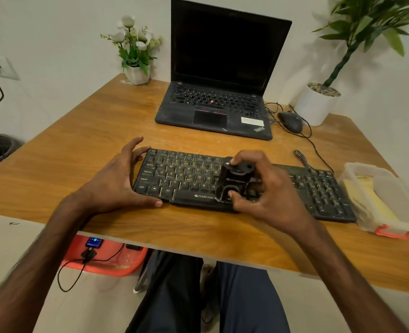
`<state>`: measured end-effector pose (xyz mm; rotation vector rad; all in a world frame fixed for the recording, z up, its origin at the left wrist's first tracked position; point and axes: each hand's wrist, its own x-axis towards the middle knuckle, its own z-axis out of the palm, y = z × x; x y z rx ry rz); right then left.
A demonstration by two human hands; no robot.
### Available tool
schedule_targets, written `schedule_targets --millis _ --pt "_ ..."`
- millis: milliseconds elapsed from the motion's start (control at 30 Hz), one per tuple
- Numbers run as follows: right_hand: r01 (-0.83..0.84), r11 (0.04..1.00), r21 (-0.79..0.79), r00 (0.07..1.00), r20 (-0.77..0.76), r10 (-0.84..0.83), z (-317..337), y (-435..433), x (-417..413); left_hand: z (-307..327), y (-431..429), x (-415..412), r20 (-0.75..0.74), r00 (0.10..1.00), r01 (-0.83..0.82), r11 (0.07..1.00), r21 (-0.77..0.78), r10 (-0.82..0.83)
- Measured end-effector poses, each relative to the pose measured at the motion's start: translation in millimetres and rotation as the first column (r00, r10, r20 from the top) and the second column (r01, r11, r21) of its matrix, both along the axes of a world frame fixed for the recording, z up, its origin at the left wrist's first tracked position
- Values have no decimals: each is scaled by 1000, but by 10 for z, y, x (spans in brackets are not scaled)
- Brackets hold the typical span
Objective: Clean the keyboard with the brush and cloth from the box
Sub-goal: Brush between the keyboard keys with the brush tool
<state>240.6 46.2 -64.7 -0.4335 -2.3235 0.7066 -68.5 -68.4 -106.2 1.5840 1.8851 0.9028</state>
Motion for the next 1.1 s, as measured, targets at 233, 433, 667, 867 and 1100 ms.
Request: schedule_targets --millis 233,433,667,867,1100 --pt "327 944 50 944 21 -328 142 479 45 9 -1 -4 -1 1000 -2 1000 -7 2" --pt "12 934 -356 998 -51 -32 37 101 -405 15 -7 -2 18 1000 2 1000 -13 -2" --pt "248 966 -80 969 23 -246 163 541 -527 21 -2 8 17 1000 -10 1000 -14 10" --pt "-95 889 -449 995 -81 65 146 158 -772 23 -4 -5 35 999 -13 1000 -25 13" --pt "-33 999 39 996 81 30 182 210 -915 15 1 -5 40 999 -7 1000 -26 9"
